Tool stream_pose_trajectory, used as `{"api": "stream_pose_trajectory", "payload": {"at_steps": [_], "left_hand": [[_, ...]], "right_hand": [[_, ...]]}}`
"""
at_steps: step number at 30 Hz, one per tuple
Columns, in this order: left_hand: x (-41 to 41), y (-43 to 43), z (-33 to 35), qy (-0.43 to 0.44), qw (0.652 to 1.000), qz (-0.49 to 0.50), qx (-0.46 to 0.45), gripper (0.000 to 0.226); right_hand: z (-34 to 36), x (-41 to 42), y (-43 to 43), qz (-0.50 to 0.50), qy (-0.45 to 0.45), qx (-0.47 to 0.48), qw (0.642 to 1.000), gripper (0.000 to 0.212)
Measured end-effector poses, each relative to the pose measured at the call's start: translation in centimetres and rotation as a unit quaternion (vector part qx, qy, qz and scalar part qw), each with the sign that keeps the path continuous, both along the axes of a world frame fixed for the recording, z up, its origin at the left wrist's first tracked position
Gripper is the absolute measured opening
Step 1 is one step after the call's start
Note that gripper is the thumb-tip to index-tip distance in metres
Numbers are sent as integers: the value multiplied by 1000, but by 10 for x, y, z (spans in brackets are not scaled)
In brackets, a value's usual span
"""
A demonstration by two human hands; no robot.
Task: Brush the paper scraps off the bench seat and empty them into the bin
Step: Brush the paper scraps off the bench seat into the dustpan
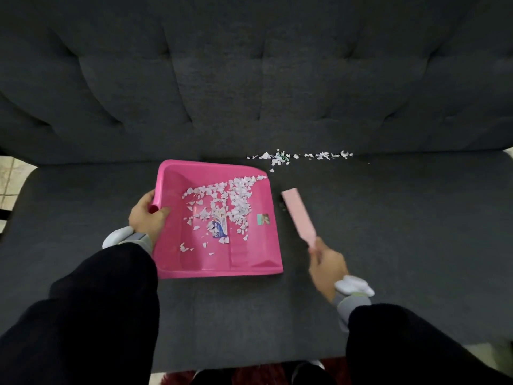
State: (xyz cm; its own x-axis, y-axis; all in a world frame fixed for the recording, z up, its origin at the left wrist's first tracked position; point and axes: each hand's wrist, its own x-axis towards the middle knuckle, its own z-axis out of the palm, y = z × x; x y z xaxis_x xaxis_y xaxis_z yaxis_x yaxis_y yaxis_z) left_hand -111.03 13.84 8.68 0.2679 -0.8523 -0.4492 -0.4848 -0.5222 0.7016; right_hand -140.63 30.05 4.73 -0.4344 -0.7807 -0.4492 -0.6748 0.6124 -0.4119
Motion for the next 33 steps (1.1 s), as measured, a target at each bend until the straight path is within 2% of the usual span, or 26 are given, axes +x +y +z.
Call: {"api": "stream_pose_trajectory", "payload": {"at_steps": [3, 6, 9, 15, 19, 24, 29, 31, 33], "left_hand": [[4, -2, -3, -6, 1000, -2, 3, 45], [5, -1, -2, -3, 1000, -1, 7, 45], [8, -2, -1, 5, 1000, -1, 3, 45], [36, -16, 5, -7, 1000, 14, 4, 46], [54, -34, 8, -26, 1000, 8, 0, 47], [61, -41, -2, -21, 1000, 12, 17, 48], [56, -40, -5, -13, 999, 19, 24, 46], [54, -42, -4, -9, 999, 23, 22, 46], [51, -45, -3, -6, 999, 28, 28, 46]], "right_hand": [[4, 32, -1, 55, -75, -36, 995, 33], [9, 32, -5, 14, -95, -56, 994, 34], [9, 7, -14, -43, -44, -59, 996, 33], [4, -53, -45, -79, 80, -11, 994, 29], [-3, -70, -62, -102, 94, 34, 990, 25], [-10, -11, -73, -91, 68, 25, 993, 30], [-11, 79, -52, 22, -57, -5, 998, 39], [-7, 87, -50, 29, -109, -26, 993, 38], [-2, 75, -53, -4, -119, -40, 992, 38]]}}
